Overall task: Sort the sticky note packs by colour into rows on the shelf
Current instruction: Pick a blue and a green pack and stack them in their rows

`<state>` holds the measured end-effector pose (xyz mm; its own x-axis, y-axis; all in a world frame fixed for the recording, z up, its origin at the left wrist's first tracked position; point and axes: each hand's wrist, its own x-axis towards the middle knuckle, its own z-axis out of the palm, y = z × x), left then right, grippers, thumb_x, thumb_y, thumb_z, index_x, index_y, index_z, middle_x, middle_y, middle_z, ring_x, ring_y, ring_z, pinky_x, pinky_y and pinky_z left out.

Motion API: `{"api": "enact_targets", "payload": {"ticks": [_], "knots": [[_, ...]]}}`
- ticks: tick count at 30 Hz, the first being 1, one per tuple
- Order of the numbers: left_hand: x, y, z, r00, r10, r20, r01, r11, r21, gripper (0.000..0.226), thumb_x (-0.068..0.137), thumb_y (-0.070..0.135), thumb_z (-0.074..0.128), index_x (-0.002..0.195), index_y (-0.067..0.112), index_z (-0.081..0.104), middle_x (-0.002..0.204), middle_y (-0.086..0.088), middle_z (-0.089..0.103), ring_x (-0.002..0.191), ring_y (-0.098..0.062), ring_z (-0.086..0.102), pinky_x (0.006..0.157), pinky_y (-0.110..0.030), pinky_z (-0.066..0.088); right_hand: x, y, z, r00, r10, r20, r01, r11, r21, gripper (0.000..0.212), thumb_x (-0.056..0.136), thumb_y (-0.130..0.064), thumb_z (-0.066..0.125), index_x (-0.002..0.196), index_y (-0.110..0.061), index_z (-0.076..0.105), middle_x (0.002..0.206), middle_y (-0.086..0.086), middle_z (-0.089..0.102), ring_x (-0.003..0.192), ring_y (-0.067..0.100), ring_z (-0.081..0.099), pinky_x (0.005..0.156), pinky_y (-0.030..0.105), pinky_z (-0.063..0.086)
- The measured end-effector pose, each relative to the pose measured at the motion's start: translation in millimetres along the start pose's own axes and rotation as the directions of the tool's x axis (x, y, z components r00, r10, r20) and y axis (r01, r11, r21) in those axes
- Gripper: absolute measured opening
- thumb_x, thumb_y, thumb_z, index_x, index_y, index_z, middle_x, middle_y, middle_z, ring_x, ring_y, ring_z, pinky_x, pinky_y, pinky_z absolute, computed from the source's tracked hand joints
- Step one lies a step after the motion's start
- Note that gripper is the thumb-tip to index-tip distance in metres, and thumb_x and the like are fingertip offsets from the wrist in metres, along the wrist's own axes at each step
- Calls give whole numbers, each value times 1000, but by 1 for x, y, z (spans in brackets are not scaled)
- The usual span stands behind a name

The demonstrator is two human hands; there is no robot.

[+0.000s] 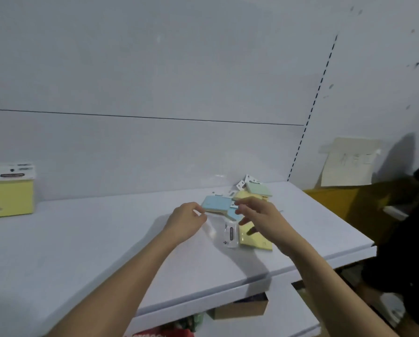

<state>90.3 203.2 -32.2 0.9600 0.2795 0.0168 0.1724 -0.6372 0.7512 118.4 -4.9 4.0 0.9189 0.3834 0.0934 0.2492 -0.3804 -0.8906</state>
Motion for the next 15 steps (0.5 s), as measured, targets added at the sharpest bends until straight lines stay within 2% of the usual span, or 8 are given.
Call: {"api": "enact_targets", "payload": {"ticks": [3,7,9,10,12,14,15], "knots": [[37,7,10,998,-44,-45,46,998,49,32,86,36,60,114,21,61,107,-1,64,99,-20,60,83,-29,46,44,9,-28,998,40,-38,-40,999,5,18,97,-20,51,106,-16,66,98,4,69,74,17,63,60,28,51],[73,11,35,986,-146,-74,157,975,159,65,80,54,63,131,15,51,129,-9,54,117,-26,54,95,-35,46,93,59,-62,959,160,-232,-178,983,-55,20,93,-15,50,104,-12,66,95,5,67,75,20,61,59,33,52],[91,17,44,979,-192,-62,200,963,182,77,69,63,66,126,12,55,128,-8,56,117,-27,54,95,-37,47,114,82,-78,935,173,-308,-204,976,-70,20,93,-14,49,107,-11,63,99,5,65,78,20,59,58,30,47],[98,20,48,976,-212,-47,217,964,155,79,60,67,67,117,13,61,122,-6,61,111,-25,59,93,-37,49,124,91,-84,932,158,-327,-203,973,-107,20,93,-14,49,107,-11,62,100,4,64,80,20,58,62,29,45],[109,24,54,967,-253,-29,253,967,-3,71,47,63,73,98,15,70,102,-2,72,93,-21,67,86,-38,54,144,106,-96,940,126,-319,-196,961,-197,18,92,-17,51,106,-9,60,100,5,62,87,22,57,69,30,41],[112,32,58,956,-293,-8,284,932,-223,41,59,35,86,89,10,71,87,-3,73,82,-19,68,76,-31,55,164,117,-104,953,153,-260,-220,943,-251,19,93,-25,53,97,-7,58,90,4,59,87,25,55,69,31,38],[111,35,60,949,-316,-12,299,906,-300,30,66,20,85,88,10,68,84,-3,71,79,-18,67,69,-28,53,173,121,-106,959,177,-221,-236,933,-274,24,93,-31,53,88,-8,55,81,4,55,84,27,53,66,32,37]]}}
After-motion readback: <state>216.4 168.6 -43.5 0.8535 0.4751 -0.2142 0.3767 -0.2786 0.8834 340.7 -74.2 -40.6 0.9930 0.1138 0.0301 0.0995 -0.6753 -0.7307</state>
